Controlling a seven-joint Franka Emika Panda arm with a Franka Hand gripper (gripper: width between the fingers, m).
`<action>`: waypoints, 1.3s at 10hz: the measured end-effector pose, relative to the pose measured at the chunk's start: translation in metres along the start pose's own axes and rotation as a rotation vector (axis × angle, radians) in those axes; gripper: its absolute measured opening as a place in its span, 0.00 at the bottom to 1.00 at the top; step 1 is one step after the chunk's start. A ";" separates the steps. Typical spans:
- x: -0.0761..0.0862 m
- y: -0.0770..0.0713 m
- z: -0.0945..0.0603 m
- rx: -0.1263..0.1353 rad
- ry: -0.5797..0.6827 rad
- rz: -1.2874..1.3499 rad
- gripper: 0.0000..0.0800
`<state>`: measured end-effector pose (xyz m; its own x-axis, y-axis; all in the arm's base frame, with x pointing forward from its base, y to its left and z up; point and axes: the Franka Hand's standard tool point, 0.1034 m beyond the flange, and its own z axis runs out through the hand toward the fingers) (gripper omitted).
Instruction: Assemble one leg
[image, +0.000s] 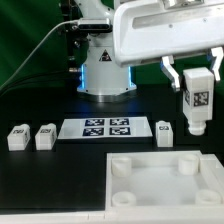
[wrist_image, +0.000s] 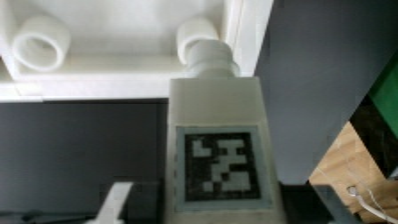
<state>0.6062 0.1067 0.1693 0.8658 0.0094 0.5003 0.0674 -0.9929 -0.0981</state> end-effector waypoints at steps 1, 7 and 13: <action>0.008 0.001 0.008 0.001 0.013 -0.001 0.36; -0.013 0.004 0.059 0.005 -0.019 0.016 0.36; -0.020 0.003 0.075 0.006 -0.037 0.029 0.36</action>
Offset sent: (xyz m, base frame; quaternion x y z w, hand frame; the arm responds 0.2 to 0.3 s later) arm 0.0152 -0.0008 -0.0295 -0.0127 0.0124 0.0071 0.9998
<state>0.6259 0.1119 0.0942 0.8852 -0.0149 0.4650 0.0447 -0.9921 -0.1169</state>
